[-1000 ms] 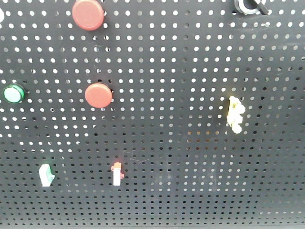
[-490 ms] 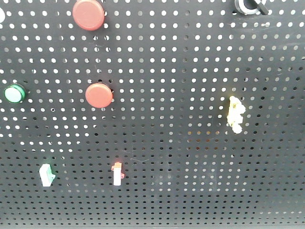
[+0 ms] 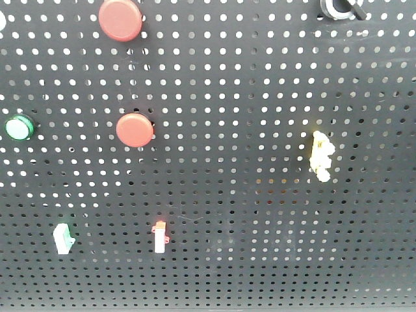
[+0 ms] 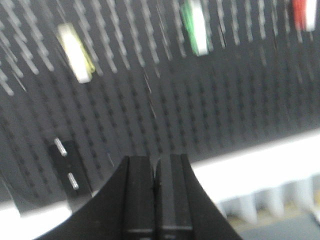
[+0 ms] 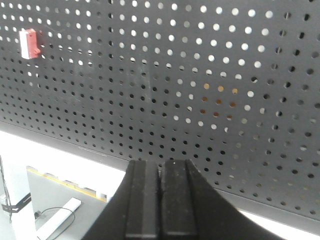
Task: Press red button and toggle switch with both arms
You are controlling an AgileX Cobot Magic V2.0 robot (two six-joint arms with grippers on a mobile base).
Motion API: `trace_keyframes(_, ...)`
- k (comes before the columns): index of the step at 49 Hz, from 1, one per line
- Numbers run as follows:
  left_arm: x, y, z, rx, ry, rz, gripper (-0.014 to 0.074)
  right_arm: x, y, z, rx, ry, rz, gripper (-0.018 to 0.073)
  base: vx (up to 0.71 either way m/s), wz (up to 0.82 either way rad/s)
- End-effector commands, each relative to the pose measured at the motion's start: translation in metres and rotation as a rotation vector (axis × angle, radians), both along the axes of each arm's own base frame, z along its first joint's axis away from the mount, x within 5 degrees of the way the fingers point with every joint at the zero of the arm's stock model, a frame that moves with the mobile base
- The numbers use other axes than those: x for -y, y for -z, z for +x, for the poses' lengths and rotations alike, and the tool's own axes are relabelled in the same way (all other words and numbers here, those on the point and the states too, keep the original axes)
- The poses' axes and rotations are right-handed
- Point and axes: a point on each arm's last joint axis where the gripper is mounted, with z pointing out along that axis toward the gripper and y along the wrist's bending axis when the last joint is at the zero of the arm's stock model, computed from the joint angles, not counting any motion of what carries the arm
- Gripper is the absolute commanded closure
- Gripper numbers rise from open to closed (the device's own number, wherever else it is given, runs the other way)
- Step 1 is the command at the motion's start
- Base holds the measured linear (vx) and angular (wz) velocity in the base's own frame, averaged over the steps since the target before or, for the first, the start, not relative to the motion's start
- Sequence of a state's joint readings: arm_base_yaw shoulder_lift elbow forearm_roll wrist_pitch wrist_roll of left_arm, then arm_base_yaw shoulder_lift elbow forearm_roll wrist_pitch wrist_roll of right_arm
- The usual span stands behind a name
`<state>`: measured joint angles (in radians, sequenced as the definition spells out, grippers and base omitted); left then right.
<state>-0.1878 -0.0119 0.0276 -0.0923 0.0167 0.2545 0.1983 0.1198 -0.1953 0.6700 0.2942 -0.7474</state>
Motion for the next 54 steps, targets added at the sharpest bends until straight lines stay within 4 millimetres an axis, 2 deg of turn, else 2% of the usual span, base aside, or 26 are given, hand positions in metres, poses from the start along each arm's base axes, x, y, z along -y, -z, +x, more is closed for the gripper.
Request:
trace_keyframes(1,-0.001,0.002,0.000,0.069,-0.010,-0.024,0.0594,0.004,-0.014,0.001,0.066,0.043,0.034,0.0562,0.00,0.00)
trace_keyframes(34,-0.001,0.003,0.000,0.068,-0.011,-0.023,0.0594,0.004,-0.014,0.001,0.066,0.043,0.034,0.0562,0.00,0.00)
trace_keyframes(42,-0.001,0.003,0.000,0.068,-0.011,-0.023,0.0594,0.005,-0.013,0.001,0.081,0.057,-0.039,0.0562,0.00,0.00)
trace_keyframes(50,-0.001,0.003,0.000,0.068,-0.011,-0.023,0.0594,0.014,-0.010,0.004,0.044,0.186,-0.033,0.0562,0.00,0.00)
trace_keyframes(54,-0.001,0.003,0.000,0.068,-0.011,-0.023,0.0594,0.020,-0.002,0.006,0.029,0.278,0.012,0.0562,0.00,0.00)
